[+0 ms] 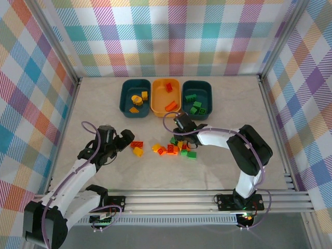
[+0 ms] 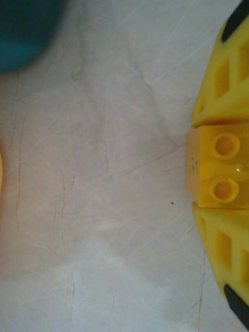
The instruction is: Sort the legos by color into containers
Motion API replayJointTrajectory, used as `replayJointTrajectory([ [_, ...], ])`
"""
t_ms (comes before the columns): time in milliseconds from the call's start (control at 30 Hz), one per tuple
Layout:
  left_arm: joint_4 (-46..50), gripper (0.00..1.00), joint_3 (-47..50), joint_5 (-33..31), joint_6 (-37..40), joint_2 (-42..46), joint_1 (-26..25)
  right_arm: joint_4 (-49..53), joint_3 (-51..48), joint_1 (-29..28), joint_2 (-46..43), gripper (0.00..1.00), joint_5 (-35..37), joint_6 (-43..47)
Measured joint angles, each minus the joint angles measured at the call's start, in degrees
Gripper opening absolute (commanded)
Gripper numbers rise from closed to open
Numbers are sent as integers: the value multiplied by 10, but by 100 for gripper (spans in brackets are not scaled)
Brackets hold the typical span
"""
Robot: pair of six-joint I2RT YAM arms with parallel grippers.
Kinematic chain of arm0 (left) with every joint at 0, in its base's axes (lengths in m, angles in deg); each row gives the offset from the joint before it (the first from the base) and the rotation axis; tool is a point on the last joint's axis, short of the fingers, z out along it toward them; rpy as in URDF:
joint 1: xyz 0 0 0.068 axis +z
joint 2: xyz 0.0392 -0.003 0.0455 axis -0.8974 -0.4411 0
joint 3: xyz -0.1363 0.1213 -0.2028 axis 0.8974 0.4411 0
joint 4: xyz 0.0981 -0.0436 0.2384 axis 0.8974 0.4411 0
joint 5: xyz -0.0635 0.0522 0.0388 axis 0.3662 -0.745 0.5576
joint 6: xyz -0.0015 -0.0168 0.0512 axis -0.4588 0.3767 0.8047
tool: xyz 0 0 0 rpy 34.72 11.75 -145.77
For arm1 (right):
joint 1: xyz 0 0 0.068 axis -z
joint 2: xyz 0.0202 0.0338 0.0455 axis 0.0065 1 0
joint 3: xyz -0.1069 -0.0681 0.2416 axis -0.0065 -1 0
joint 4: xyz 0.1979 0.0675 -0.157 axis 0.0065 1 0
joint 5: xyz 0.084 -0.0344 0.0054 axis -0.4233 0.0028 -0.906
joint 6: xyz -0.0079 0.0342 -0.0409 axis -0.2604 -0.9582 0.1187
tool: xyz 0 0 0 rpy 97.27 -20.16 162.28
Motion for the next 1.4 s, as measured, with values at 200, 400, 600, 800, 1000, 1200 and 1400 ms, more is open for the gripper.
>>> replayJointTrajectory([
  [200, 27, 100, 14, 0, 1, 53, 0, -7, 11, 0, 10, 31, 9, 5],
  [400, 44, 100, 19, -5, 0, 91, 0, 2, 6, 0, -34, 31, 19, 10],
  [600, 44, 100, 42, -33, -26, 56, 0, 28, 136, -4, -31, 30, -5, 10],
  [800, 59, 100, 78, -44, -55, 50, 1, 32, 358, -12, 112, 30, -50, 13],
  [1000, 75, 100, 87, -41, -58, 82, 3, 78, 559, -14, 279, 31, -85, 26],
  [1200, 75, 100, 87, -5, -57, 65, 5, 156, 746, -14, 405, 37, -107, 31],
  [1400, 75, 100, 86, 17, -47, 45, 5, 232, 873, -14, 470, 63, -115, 43],
])
